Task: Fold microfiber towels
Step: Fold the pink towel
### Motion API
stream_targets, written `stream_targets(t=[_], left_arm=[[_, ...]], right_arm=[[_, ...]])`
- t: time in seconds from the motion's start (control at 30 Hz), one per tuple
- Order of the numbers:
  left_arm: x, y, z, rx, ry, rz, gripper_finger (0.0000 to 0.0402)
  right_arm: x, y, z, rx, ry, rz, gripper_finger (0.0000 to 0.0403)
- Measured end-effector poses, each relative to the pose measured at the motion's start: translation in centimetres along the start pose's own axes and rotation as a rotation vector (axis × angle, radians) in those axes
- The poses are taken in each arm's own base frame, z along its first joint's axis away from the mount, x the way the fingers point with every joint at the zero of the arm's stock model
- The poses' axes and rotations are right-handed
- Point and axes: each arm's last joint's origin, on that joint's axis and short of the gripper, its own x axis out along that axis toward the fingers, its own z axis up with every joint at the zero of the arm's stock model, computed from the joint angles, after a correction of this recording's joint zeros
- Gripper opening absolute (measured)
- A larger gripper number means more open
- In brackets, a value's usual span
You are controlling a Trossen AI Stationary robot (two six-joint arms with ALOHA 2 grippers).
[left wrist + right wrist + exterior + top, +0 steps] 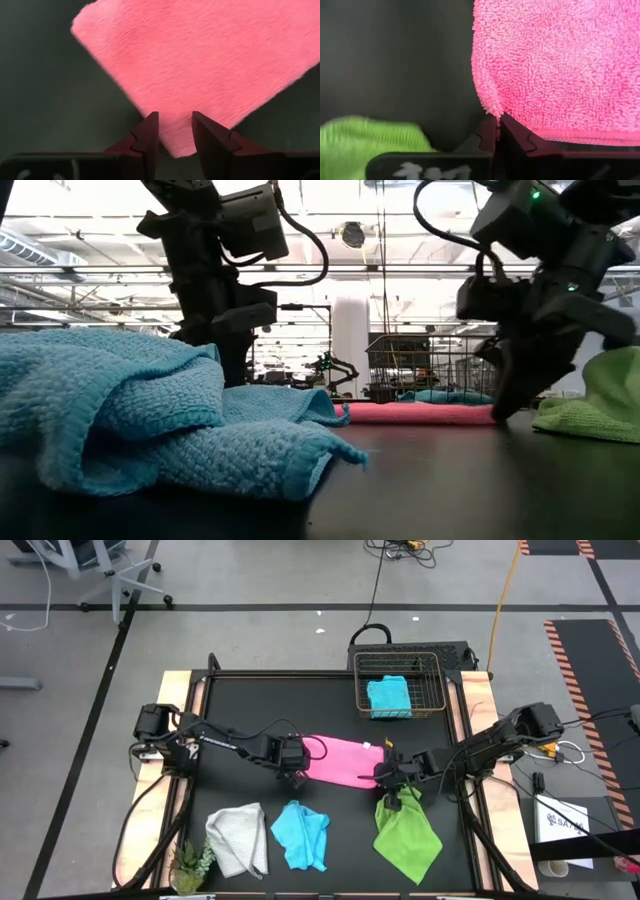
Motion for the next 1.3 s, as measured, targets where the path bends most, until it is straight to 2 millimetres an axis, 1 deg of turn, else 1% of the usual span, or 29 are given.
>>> stream_targets(t=[0.1,0.27,0.37,0.5,0.57,0.7,0.8,0.9,1.07,1.3], left_arm=[[0.0,-0.2,-0.1,-0.003,-0.001,-0.008,0.0120],[-0.2,-0.7,-0.4,-0.007,-0.004,-0.018,0.0120],[-0.2,-0.7,-0.4,-0.009,-0.019,-0.016,0.0120],[-0.2,-0.8,0.0,-0.021,-0.046,-0.030,0.0120],[0.0,-0.9,0.1,-0.025,-0.059,-0.041,0.0120],[0.2,-1.0,0.1,-0.023,-0.055,-0.038,0.0120],[0.4,-0.9,-0.1,-0.019,-0.042,-0.026,0.0120],[0.4,-0.7,-0.3,-0.035,-0.020,-0.001,0.0120],[1.0,-0.4,-0.9,-0.089,-0.017,0.003,0.0120],[1.9,0.1,-1.7,-0.131,-0.033,-0.011,0.0120]], right_arm=[[-0.9,-0.2,-0.3,0.000,0.011,-0.009,0.0002],[-2.9,-0.4,-0.1,0.025,-0.041,-0.017,0.0001],[-3.5,-0.5,0.1,0.033,-0.080,-0.014,0.0001],[-3.8,-0.3,0.7,0.019,-0.087,-0.008,0.0001],[-4.0,-0.1,1.4,-0.021,-0.077,-0.016,0.0001],[-4.5,-0.1,3.8,-0.112,-0.062,-0.043,0.0001],[-4.3,-0.5,5.7,-0.163,-0.065,-0.061,0.0001],[-3.8,-1.1,7.4,-0.185,-0.067,-0.044,0.0000],[-3.2,-1.4,8.7,-0.224,-0.061,-0.051,0.0000],[-3.6,-1.2,10.1,-0.255,-0.131,-0.047,0.0000]])
